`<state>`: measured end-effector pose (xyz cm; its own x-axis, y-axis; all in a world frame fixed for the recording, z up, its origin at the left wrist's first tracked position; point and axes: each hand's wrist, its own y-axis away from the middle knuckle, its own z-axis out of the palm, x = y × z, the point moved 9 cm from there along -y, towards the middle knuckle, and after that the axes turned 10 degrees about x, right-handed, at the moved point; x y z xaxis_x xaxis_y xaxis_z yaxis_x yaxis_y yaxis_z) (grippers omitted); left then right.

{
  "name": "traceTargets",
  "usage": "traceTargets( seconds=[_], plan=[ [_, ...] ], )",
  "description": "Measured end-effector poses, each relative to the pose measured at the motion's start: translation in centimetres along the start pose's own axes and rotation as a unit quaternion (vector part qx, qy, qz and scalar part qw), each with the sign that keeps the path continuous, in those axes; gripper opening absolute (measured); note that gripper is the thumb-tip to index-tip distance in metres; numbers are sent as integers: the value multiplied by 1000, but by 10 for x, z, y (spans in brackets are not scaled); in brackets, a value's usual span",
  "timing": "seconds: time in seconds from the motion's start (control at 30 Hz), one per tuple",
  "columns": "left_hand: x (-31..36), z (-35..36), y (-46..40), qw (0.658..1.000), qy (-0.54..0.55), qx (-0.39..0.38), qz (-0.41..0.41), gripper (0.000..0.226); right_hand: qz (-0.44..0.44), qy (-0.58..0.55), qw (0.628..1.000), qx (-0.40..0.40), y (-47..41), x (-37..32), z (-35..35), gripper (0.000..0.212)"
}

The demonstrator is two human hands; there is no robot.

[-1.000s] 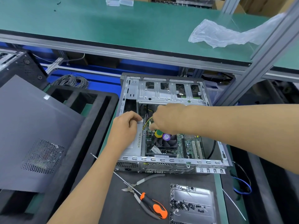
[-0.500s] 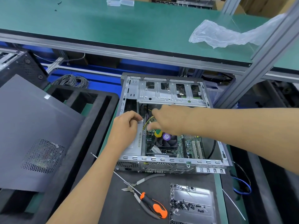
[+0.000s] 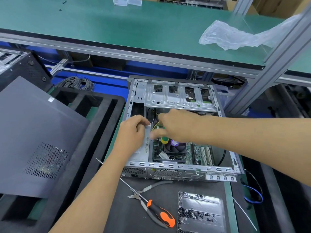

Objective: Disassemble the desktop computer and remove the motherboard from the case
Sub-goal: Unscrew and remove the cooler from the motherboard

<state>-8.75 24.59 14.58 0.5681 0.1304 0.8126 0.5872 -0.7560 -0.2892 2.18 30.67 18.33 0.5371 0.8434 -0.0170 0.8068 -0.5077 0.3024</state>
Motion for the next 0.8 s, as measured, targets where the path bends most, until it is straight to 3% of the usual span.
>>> traceTargets(
  seconds=[0.07, 0.13, 0.2, 0.27, 0.33, 0.37, 0.47, 0.53, 0.63, 0.7, 0.8],
  plan=[
    [-1, 0, 0, 1000, 0, 2, 0, 34, 18, 40, 999, 0, -1, 7, -5, 52],
    [-1, 0, 0, 1000, 1, 4, 1, 34, -32, 112, 993, 15, 0, -1, -7, 52],
    [-1, 0, 0, 1000, 2, 7, 3, 34, -168, 223, 959, 39, 6, -26, -7, 40],
    [0, -1, 0, 1000, -2, 9, 1, 34, -318, 300, 898, 53, 20, -48, 0, 29],
    [0, -1, 0, 1000, -4, 9, 2, 35, -375, 305, 873, 55, 26, -55, 3, 27],
    [0, -1, 0, 1000, -3, 7, 3, 35, -351, 270, 895, 50, 24, -52, 0, 29],
    [1, -1, 0, 1000, 3, 3, 7, 34, -141, 88, 986, 10, 7, -23, -5, 54],
    [1, -1, 0, 1000, 2, 5, 8, 34, -42, 34, 998, 15, 3, -8, -4, 66],
    [-1, 1, 0, 1000, 0, 3, -3, 31, 33, 19, 998, 39, 0, 2, -7, 75],
    [-2, 1, 0, 1000, -1, 1, -4, 31, 34, 30, 998, 38, -1, 2, -9, 69],
    [0, 0, 0, 1000, -5, 2, 6, 35, -124, 150, 980, 37, 2, -21, -11, 39]
  ],
)
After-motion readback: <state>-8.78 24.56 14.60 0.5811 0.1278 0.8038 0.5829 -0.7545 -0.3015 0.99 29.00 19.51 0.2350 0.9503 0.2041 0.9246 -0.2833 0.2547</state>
